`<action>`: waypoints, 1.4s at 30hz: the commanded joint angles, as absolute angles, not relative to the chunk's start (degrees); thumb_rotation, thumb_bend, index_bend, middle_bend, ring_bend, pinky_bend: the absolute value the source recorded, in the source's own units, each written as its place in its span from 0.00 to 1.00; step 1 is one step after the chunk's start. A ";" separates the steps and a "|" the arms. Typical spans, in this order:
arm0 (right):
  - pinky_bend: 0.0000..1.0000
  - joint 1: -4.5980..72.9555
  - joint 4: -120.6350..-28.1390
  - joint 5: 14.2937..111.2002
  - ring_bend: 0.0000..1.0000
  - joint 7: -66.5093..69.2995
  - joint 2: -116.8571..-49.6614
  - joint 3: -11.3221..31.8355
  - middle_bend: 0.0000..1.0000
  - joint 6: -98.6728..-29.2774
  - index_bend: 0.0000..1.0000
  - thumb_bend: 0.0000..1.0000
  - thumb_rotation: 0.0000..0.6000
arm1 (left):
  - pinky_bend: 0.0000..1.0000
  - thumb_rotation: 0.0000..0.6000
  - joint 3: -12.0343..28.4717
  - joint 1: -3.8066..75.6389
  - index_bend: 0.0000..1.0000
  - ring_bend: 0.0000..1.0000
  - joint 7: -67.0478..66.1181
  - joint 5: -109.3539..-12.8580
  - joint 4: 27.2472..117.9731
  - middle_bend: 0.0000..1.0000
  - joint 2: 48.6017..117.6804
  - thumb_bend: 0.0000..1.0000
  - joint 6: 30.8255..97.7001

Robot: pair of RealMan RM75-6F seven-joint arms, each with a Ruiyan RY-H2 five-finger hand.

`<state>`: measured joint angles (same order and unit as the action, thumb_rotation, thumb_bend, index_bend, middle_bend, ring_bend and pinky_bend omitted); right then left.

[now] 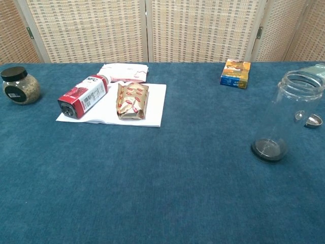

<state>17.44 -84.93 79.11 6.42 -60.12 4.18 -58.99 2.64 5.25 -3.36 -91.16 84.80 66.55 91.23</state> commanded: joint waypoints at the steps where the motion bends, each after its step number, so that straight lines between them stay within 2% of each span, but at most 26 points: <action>1: 0.00 19.17 -82.98 78.11 0.00 8.18 -61.23 4.11 0.00 -55.90 0.16 0.38 1.00 | 0.00 1.00 2.64 5.23 0.00 0.00 -3.39 -91.10 84.78 0.06 66.53 0.54 91.21; 6: 0.00 20.63 -80.45 77.98 0.00 13.14 -62.83 4.32 0.00 -53.20 0.29 0.39 1.00 | 0.00 1.00 2.75 5.07 0.00 0.00 -3.18 -91.03 84.91 0.06 66.40 0.54 91.57; 12: 0.00 21.53 -78.41 78.46 0.00 15.51 -63.33 4.15 0.00 -52.05 0.37 0.40 1.00 | 0.00 1.00 2.81 5.07 0.00 0.00 -3.18 -90.94 84.90 0.06 66.36 0.54 91.54; 27: 0.00 25.96 -70.51 75.56 0.00 18.28 -67.65 5.13 0.00 -44.93 0.47 0.45 1.00 | 0.00 1.00 3.08 4.92 0.00 0.00 -2.54 -90.71 84.81 0.06 66.23 0.54 91.93; 42: 0.00 30.70 -61.67 72.80 0.00 17.94 -72.71 6.60 0.00 -38.48 0.47 0.45 1.00 | 0.00 1.00 3.22 4.74 0.00 0.00 -1.88 -90.86 84.93 0.06 65.90 0.54 92.47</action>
<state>30.38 -62.04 72.93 18.06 -72.35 6.53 -38.84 3.21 4.75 -1.90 -90.87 84.93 65.91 92.46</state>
